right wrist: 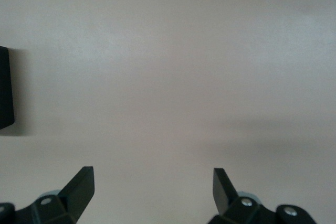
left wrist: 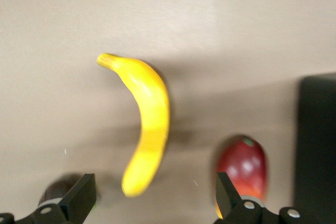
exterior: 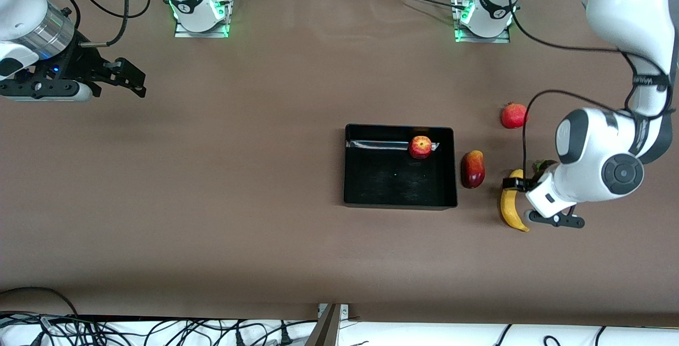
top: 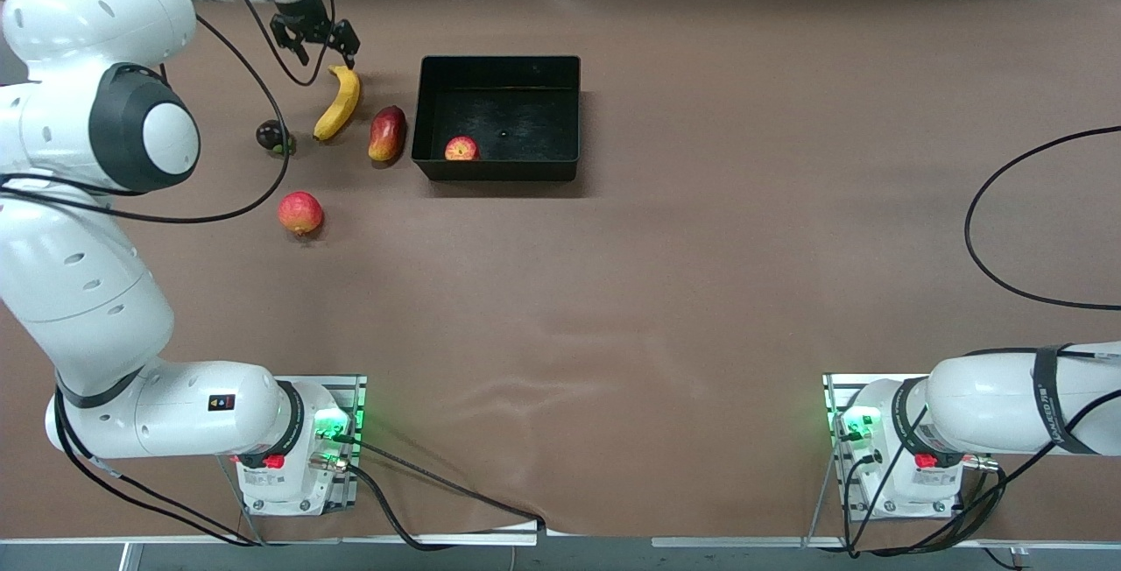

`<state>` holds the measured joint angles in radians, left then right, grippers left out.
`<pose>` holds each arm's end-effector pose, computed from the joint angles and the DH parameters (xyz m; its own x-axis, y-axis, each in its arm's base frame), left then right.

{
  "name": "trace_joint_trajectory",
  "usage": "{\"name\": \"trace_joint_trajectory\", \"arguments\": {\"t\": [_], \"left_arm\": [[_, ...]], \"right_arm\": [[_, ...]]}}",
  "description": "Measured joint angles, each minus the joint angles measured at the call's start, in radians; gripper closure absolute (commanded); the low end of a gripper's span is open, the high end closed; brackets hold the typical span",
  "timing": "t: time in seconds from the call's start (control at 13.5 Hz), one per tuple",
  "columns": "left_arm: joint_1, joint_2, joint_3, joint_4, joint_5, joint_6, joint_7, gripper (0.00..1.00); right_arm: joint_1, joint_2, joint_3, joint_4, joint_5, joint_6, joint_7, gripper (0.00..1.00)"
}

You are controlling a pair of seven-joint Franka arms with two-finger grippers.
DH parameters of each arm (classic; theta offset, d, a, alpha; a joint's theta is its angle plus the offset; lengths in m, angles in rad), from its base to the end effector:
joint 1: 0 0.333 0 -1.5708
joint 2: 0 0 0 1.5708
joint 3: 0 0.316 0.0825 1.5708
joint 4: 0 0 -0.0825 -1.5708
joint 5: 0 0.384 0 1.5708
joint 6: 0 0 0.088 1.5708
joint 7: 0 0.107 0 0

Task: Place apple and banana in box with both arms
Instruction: 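Move the left gripper to the yellow banana and grasp it, then carry the banana into the black box and lower it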

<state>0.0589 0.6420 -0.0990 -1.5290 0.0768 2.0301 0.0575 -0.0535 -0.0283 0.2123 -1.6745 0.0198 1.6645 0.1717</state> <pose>0.6910 -0.0134 0.2712 0.9833 -0.1197 -0.1369 -0.1204 -0.9927 0.0036 0.5453 0.0909 0.5988 0.9998 -0.0147 0.0150 -0.0145 -0.9998 -0.0166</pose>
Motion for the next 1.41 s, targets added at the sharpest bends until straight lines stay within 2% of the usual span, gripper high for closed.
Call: {"name": "trace_joint_trajectory", "arguments": {"t": [0.22, 0.3, 0.37, 0.44, 0.52, 0.96, 1.19, 1.41], "left_arm": [[-0.004, 0.077, -0.007, -0.015, 0.016, 0.122, 0.021, 0.0], [-0.001, 0.096, -0.006, -0.034, 0.02, 0.167, 0.033, 0.25], [0.003, 0.113, -0.006, -0.057, 0.02, 0.21, 0.043, 0.62], [0.008, 0.124, -0.005, -0.075, 0.021, 0.237, 0.052, 0.86], [0.011, 0.129, -0.005, -0.084, 0.021, 0.249, 0.071, 1.0], [0.026, 0.104, -0.012, -0.079, 0.021, 0.237, 0.122, 1.0], [-0.011, 0.034, -0.046, -0.011, 0.021, 0.044, 0.122, 1.0], [-0.114, -0.045, -0.08, 0.085, -0.023, -0.175, 0.046, 1.0]], "right_arm": [[0.0, 0.0, 0.0, 0.001, 0.0, 0.0, 0.001, 0.0], [0.0, 0.0, 0.0, 0.001, 0.0, 0.0, 0.001, 0.0], [0.0, 0.0, 0.0, 0.001, 0.0, 0.0, 0.001, 0.0], [0.0, 0.001, 0.0, 0.001, 0.0, 0.0, 0.001, 0.0], [0.0, 0.001, 0.0, 0.001, 0.0, 0.0, 0.001, 0.0], [0.0, 0.001, 0.0, 0.001, 0.0, 0.0, 0.002, 0.0], [0.0, 0.001, 0.0, 0.001, 0.0, 0.0, 0.002, 0.0], [0.0, 0.001, 0.0, 0.002, 0.0, 0.0, 0.002, 0.0]]}}
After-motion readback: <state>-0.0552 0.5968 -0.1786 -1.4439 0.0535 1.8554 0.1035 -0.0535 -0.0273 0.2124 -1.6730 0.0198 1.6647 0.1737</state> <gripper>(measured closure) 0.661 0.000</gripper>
